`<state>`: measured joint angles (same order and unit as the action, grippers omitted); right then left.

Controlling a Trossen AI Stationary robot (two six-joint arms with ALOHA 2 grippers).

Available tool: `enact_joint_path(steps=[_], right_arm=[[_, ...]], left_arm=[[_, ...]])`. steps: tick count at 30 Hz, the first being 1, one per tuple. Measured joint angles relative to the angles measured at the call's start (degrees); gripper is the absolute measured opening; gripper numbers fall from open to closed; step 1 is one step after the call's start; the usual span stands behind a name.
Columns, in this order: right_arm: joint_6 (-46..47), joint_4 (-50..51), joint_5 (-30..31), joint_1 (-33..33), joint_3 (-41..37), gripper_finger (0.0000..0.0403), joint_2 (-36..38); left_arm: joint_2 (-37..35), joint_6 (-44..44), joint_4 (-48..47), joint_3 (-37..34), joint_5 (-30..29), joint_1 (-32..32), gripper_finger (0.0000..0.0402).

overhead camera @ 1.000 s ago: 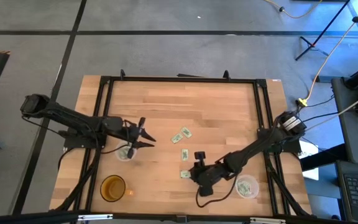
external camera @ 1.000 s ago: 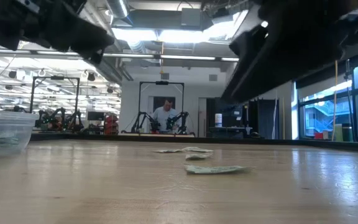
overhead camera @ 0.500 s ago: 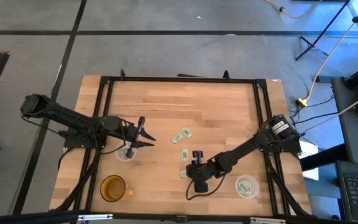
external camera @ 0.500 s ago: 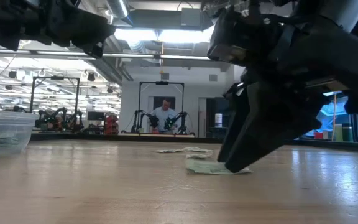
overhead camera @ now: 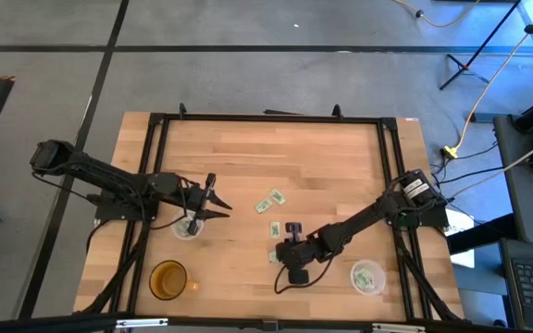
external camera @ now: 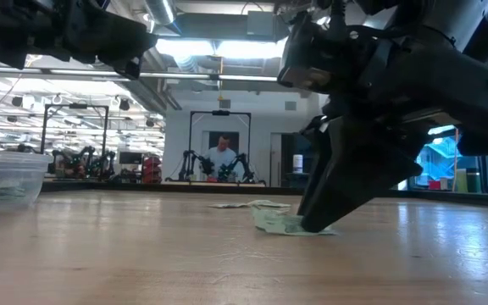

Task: Pick and place items into bin
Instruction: Put the green stevia packet into the right transparent bin

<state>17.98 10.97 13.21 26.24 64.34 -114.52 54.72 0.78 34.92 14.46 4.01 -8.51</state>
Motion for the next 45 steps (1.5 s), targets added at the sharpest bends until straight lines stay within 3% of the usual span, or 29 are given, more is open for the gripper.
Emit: enact_joint_path(steps=[7, 13, 16, 21, 26, 35, 45], right_arm=[[-0.43, 0.63, 0.19, -0.04, 0.12, 0.0026, 0.24], [-0.78, 2.79, -0.72, -0.01, 2.22, 0.0005, 0.98], [-0.46, 6.54, -1.56, 0.55, 4.73, 0.0007, 2.07], [6.76, 21.92, -2.61, 2.29, 10.31, 0.0020, 4.79], [24.60, 37.41, -2.79, 6.62, 14.71, 0.0019, 9.93], [68.85, 53.86, -2.58, 21.13, 14.97, 0.0008, 16.37], [101.38, 54.54, -2.77, 31.81, 9.87, 0.0016, 16.06]], left_arm=[[0.00, 0.00, 0.00, 0.00, -0.02, 0.00, 0.0092], [0.00, 0.01, -0.34, 0.03, -0.02, -0.02, 0.0090], [0.00, 0.02, -0.46, 0.06, -0.02, 0.00, 0.0090], [0.02, 0.01, -0.89, 0.07, -0.07, 0.00, 0.0094], [0.02, 0.02, -1.43, 0.07, -0.09, -0.02, 0.0089], [0.02, 0.02, -2.16, 0.04, -0.11, 0.00, 0.0092], [0.02, 2.36, -2.03, 0.04, -0.13, 0.00, 0.0092]])
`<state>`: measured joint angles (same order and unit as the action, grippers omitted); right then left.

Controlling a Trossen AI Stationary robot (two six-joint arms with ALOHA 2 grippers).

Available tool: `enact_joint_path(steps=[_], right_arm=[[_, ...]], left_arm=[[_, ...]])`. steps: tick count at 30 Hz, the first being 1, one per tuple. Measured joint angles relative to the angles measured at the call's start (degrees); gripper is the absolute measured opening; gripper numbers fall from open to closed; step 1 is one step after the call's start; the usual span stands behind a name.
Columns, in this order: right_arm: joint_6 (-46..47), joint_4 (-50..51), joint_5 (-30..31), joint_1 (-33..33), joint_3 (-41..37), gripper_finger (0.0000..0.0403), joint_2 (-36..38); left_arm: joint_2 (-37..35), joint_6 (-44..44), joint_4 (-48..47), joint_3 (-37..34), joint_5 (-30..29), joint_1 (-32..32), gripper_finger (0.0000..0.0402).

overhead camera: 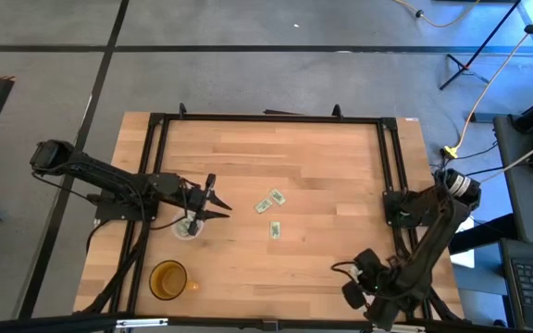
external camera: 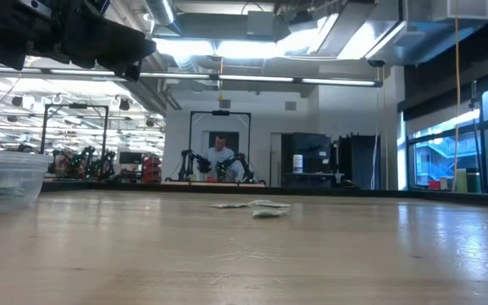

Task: Pick and place items into bin
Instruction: Put the green stevia packet into the right transparent bin

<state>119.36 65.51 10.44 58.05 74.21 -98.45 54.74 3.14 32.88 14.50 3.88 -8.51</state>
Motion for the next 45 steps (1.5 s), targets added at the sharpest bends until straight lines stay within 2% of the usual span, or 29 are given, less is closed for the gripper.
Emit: enact_joint_path(steps=[4, 10, 20, 25, 30, 37, 41, 45], right_arm=[[3.79, -1.64, -0.07, 1.60, -2.37, 0.0016, 0.00], [5.08, -2.25, -4.87, 2.22, -5.04, 0.0016, -0.02], [5.11, -2.75, -5.03, 2.13, -6.16, 0.0018, 0.00], [5.11, -3.51, -5.43, 2.13, -6.16, 0.0043, 0.00], [5.50, -4.00, -8.38, 2.11, -6.16, 0.0068, 0.00], [5.12, -2.28, -8.81, 1.61, -5.19, 0.0083, 0.65], [0.27, 1.60, -4.26, -0.91, -2.79, 0.0084, 2.32], [-15.16, 1.47, 5.42, -5.14, -1.01, 0.0084, 3.64]], left_arm=[[0.00, 1.40, 0.19, 0.00, -0.02, 0.00, 0.0093], [0.00, 2.62, 1.41, 0.00, -0.11, 0.00, 0.0089], [0.00, 2.66, 2.12, 0.00, -4.18, 0.00, 0.0088], [0.00, 2.65, 2.09, 0.00, -4.31, 0.00, 0.0088], [0.00, 2.65, 2.09, 0.00, -4.31, 0.00, 0.0089], [0.00, 2.64, 2.08, 0.00, -4.32, 0.00, 0.0088], [0.00, 2.62, 2.08, 0.00, -4.33, 0.00, 0.0089], [0.00, 2.62, 2.06, 0.02, -4.31, 0.00, 0.0089]])
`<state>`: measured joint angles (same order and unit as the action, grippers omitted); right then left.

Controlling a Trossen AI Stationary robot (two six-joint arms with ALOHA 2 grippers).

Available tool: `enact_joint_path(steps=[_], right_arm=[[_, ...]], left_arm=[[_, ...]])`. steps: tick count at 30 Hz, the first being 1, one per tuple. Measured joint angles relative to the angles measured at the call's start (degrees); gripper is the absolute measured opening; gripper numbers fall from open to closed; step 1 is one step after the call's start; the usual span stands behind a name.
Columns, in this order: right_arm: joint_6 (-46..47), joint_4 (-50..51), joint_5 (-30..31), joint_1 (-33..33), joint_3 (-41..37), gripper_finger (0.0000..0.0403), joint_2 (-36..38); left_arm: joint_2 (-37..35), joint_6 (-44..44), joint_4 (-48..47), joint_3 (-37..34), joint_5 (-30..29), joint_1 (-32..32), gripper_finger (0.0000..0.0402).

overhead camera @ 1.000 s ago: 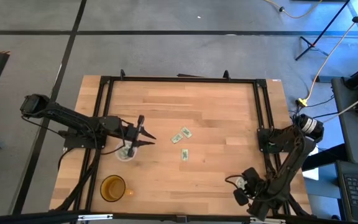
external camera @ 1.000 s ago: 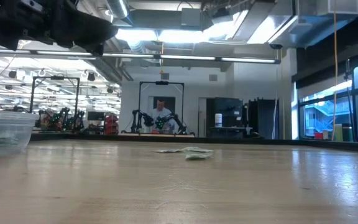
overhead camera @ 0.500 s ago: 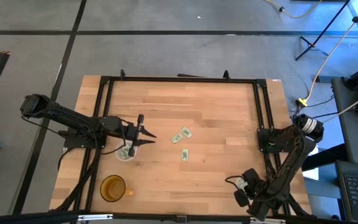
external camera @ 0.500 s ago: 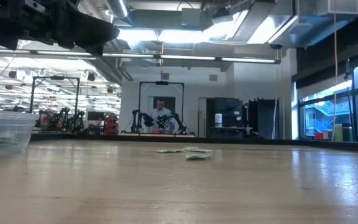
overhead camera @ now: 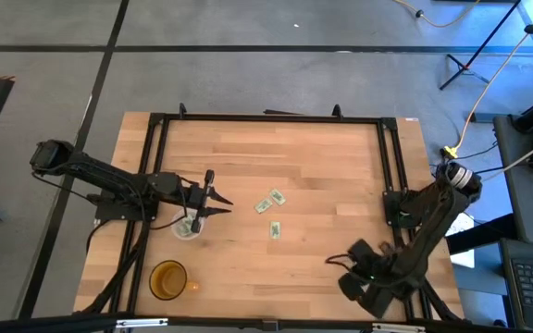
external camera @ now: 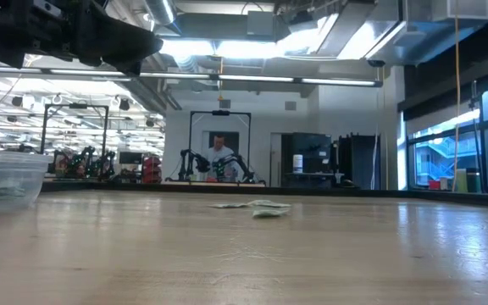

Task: Pick and place items into bin
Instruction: Put the green stevia packet into the right transparent bin

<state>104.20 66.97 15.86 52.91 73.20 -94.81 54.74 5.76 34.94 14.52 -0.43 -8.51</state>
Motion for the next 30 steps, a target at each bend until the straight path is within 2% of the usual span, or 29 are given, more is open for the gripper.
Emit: enact_joint_path(steps=[4, 9, 13, 17, 22, 30], right_arm=[[-18.42, -1.24, 8.05, -5.66, 0.38, 0.0084, -0.01], [-46.99, -7.17, 8.93, -13.81, 0.38, 0.0084, -1.07], [-72.24, -19.35, 9.32, -18.85, 0.38, 0.0084, -3.68], [-89.17, -29.93, 9.29, -22.38, 0.40, 0.0084, -6.81], [-98.89, -33.66, 9.29, -25.08, 0.42, 0.0084, -11.07], [-97.21, -35.87, 9.09, -27.47, 0.42, 0.0084, -16.41]], left_arm=[[0.00, 0.00, 0.00, 0.00, -0.02, 0.00, 0.0088], [0.00, -0.01, -0.03, -0.01, -0.02, 0.00, 0.0088], [0.00, -0.02, -0.03, -0.01, -0.01, 0.00, 0.0088], [0.00, -0.02, -0.14, -0.02, -0.01, 0.00, 0.0089], [0.00, -0.57, -0.58, -0.01, -0.01, 0.00, 0.0089], [0.00, -0.68, -1.65, -0.02, -0.01, 0.00, 0.0088]])
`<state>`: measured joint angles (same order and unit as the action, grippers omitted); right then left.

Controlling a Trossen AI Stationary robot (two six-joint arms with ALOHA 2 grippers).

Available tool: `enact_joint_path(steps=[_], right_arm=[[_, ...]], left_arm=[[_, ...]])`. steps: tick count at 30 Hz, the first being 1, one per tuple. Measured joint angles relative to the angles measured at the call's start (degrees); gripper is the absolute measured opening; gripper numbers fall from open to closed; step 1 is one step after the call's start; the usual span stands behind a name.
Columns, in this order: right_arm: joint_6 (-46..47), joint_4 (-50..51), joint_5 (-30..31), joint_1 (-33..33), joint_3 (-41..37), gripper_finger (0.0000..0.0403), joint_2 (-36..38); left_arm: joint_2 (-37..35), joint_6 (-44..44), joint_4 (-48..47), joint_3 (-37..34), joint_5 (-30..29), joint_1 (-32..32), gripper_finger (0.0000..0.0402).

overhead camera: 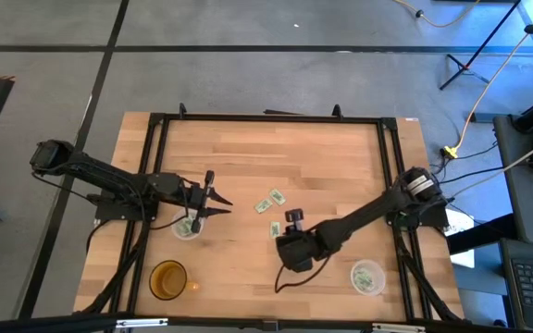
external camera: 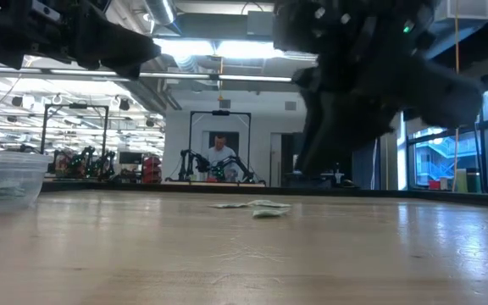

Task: Pick and place items into bin
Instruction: Put the green stevia packet into the right transparent bin

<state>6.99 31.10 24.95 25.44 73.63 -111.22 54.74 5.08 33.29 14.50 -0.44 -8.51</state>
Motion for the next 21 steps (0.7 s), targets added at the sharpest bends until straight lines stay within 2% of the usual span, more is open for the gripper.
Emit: enact_joint_path(steps=[8, 14, 21], right_arm=[[-12.88, -3.54, -0.12, 0.05, 0.00, 0.0084, -3.80], [-14.30, -4.00, 0.86, 0.01, 0.00, 0.0084, -6.07], [-16.31, -4.69, 5.60, 0.69, 0.20, 0.0084, -7.93]], left_arm=[[0.00, -0.06, -0.54, 0.00, 0.01, 0.00, 0.0088], [0.00, -1.81, -0.54, 0.00, 0.01, 0.00, 0.0088], [0.00, -1.91, -0.56, 0.00, 0.01, 0.00, 0.0089]])
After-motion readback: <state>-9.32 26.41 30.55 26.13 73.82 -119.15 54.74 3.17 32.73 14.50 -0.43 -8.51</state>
